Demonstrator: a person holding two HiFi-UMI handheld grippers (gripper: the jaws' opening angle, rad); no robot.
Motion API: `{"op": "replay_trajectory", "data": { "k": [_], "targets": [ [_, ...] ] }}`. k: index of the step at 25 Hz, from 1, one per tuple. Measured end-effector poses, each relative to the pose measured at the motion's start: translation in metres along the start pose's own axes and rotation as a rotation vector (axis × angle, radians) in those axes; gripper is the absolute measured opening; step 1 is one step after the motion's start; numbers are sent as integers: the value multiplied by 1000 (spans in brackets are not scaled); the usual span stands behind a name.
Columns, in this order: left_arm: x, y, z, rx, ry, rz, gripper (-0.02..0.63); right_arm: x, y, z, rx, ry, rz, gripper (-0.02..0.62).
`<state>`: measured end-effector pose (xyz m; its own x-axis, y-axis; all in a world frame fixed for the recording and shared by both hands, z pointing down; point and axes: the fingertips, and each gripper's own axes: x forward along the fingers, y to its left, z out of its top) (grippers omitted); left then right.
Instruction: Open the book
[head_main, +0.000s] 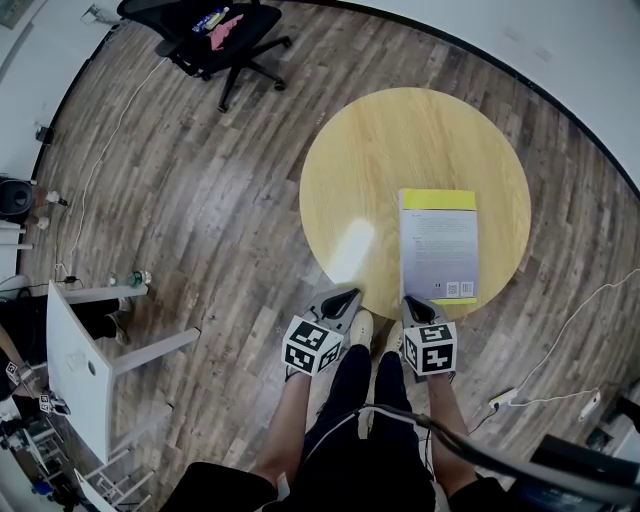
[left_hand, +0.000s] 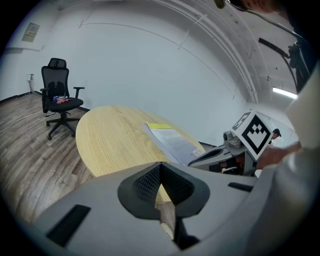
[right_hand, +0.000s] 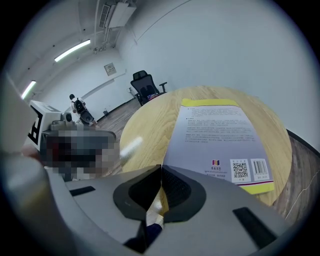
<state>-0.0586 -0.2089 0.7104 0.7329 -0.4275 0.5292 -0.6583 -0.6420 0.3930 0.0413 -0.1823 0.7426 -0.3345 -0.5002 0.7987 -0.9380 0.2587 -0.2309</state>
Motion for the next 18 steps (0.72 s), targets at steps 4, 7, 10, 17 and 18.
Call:
{"op": "replay_trajectory", "data": {
  "k": [4,7,10,17,18],
  "targets": [
    [0,0,-1,-1,3,1,0,0,0,0,18,-10,0,12],
    [0,0,0,2,5,1,0,-1,0,-1,23,-10,3,11],
    [1,-2,3,8,3,3,0,-3,-1,1,17,-7,2,11],
    [2,-6,20,35,-7,-1,0,-13,-3,9,22,-24,-4,11],
    [2,-7,24,41,-10,1,0,-16,-4,10,26,-29,-5,11]
  ]
}}
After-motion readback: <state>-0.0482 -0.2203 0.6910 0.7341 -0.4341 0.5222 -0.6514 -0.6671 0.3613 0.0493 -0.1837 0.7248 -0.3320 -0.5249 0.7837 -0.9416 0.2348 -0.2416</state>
